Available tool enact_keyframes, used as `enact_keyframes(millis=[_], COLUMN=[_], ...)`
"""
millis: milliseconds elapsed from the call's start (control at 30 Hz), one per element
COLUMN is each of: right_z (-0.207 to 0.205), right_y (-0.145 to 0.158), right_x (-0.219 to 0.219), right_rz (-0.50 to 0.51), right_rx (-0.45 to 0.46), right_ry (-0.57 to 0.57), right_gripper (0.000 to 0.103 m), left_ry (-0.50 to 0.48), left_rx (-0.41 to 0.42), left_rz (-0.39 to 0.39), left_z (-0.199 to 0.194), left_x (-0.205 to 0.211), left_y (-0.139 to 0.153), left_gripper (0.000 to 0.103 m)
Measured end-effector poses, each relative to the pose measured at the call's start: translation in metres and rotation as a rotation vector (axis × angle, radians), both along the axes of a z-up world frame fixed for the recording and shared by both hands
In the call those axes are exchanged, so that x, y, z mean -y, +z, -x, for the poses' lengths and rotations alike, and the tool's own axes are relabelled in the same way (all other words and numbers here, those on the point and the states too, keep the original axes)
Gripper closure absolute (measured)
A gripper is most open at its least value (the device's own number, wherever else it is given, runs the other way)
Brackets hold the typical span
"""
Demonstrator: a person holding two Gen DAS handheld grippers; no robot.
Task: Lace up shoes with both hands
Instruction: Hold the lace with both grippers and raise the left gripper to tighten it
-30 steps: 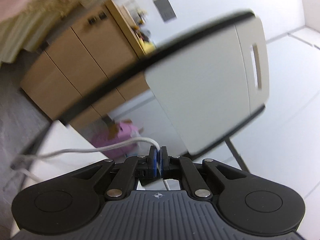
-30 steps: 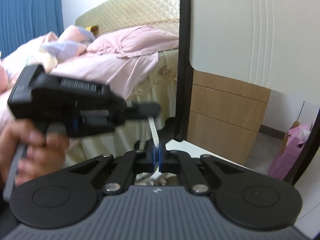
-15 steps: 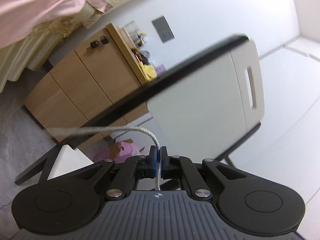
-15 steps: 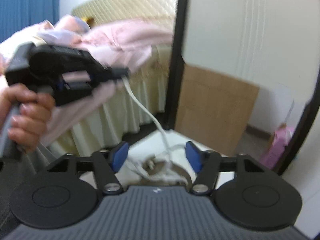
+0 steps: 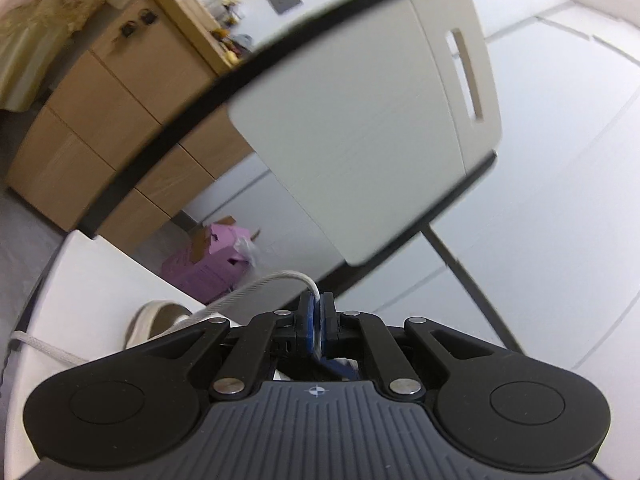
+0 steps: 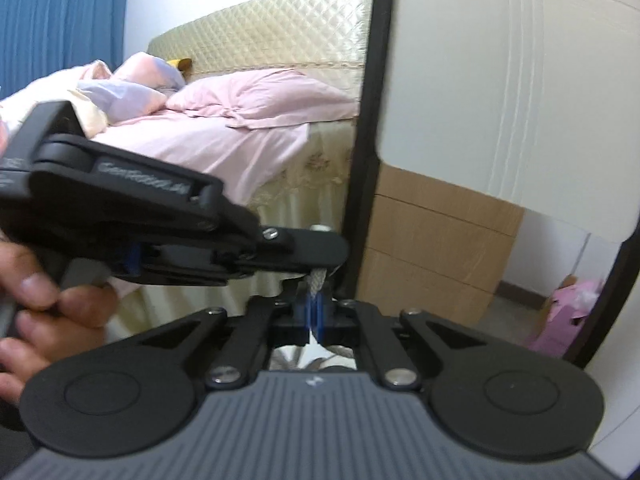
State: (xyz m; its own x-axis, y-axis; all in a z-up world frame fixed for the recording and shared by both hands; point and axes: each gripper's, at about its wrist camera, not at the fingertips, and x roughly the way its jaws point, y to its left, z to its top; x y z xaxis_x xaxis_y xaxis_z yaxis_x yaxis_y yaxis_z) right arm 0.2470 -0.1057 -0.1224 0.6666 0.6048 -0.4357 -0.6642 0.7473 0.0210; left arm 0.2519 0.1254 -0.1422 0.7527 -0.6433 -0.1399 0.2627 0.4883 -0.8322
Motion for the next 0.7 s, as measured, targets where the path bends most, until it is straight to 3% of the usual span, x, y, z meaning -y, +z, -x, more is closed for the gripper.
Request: enact_keyframes(millis=[300,700], right_z=[0.034,0.052], right_y=[0.002,-0.002], right_x=[-0.018,-0.028], right_rz=[0.055,0.099], right_rx=[0.024,-0.032], right_ry=[0.187,0.311], right_gripper=[0.1,0.1], left_ry=[0.206,0.242], left_rx=[-0.015,0.014], left_rz=[0.197,0.196], left_z=[0.012,0.014], left_x=[-0.055,-0.078], left_y=[-0.009,0.001], left_gripper=[0.1,0.1])
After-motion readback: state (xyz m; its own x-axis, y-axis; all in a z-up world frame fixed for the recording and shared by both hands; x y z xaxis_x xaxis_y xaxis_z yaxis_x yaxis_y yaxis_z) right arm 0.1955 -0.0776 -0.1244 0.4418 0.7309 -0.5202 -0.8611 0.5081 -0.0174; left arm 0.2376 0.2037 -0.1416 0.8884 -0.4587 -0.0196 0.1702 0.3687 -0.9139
